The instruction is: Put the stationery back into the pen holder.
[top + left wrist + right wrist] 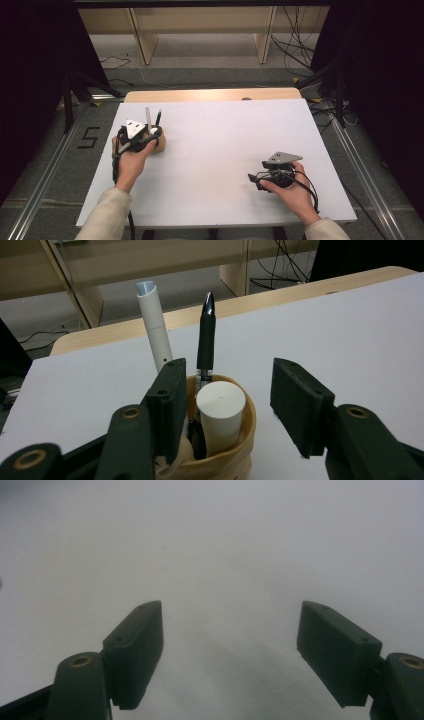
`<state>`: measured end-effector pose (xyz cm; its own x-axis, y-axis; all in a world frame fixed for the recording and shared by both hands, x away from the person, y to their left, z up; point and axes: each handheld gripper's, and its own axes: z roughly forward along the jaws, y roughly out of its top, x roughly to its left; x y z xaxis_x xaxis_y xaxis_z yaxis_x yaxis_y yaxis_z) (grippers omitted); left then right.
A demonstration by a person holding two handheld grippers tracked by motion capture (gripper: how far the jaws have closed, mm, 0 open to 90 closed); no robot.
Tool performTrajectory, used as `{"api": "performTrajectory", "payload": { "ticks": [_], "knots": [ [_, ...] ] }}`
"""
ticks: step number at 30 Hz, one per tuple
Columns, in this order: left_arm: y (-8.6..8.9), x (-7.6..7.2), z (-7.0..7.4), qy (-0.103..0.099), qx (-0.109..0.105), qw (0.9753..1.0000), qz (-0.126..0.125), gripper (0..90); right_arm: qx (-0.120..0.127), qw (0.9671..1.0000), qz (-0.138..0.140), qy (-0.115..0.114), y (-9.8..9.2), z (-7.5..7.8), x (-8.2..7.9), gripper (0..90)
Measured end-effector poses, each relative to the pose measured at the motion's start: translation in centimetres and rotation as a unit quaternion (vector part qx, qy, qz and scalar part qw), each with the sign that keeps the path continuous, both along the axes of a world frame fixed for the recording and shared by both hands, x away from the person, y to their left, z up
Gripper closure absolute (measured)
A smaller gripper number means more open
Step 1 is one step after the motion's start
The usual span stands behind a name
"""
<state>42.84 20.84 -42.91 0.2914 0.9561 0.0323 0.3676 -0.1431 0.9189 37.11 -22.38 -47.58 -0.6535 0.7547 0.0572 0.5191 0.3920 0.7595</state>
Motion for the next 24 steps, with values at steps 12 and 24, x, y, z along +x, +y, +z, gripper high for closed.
{"api": "performTrajectory", "payload": {
  "ticks": [12,24],
  "knots": [
    [-0.6,-0.9,1.1,0.004,-0.016,0.9997,-0.020,44.3,0.000,1.0000,-0.001,-0.002,-0.1,0.0,0.0,27.2],
    [-1.5,-2.3,1.1,0.008,-0.021,0.9980,-0.059,43.1,0.001,1.0000,-0.001,-0.002,-0.2,0.1,0.0,27.2]
  ]
}}
